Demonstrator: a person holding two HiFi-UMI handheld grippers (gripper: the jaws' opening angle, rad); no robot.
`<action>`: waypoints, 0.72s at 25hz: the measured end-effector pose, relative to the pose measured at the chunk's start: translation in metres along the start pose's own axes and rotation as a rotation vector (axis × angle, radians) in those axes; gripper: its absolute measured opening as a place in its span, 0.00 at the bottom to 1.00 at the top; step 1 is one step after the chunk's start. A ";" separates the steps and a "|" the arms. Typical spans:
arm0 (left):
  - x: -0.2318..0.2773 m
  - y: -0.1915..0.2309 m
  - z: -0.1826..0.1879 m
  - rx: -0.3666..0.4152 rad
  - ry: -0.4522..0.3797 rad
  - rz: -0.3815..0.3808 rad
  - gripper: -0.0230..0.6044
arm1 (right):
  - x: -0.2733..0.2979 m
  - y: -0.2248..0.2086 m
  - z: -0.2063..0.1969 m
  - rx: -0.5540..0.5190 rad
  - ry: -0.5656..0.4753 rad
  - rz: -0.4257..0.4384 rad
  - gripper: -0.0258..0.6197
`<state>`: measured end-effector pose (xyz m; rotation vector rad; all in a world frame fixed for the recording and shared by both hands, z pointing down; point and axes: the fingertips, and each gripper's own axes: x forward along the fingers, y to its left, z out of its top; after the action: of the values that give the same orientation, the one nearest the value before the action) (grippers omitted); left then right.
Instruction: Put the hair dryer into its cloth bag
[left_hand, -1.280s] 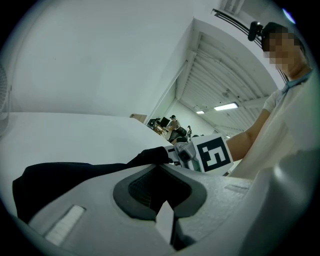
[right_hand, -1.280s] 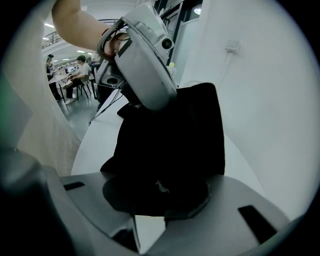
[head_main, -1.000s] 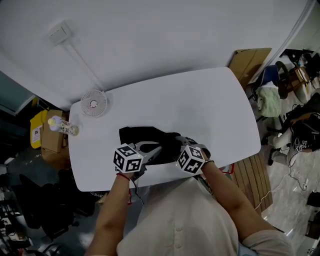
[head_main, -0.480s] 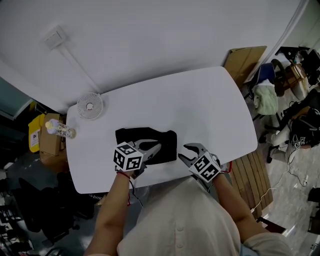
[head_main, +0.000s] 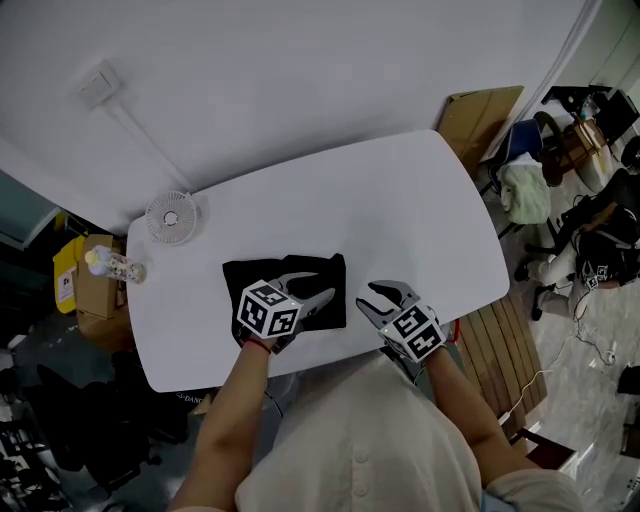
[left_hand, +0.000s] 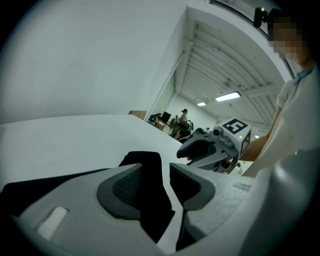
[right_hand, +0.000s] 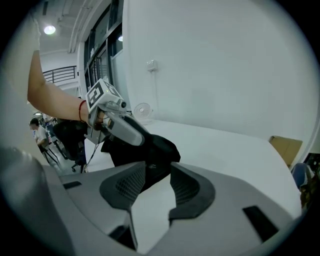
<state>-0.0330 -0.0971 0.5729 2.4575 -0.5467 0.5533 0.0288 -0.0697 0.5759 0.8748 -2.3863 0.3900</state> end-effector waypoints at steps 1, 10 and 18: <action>0.005 0.000 -0.005 0.026 0.030 0.021 0.32 | -0.001 0.000 0.000 0.005 -0.001 0.000 0.29; 0.039 0.014 -0.055 0.303 0.305 0.224 0.59 | -0.005 0.003 -0.006 0.009 0.011 0.006 0.29; 0.037 0.016 -0.048 0.274 0.242 0.225 0.61 | -0.010 0.003 -0.004 0.013 0.001 -0.001 0.29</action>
<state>-0.0224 -0.0902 0.6346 2.5450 -0.6895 1.0637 0.0352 -0.0607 0.5730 0.8808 -2.3853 0.4055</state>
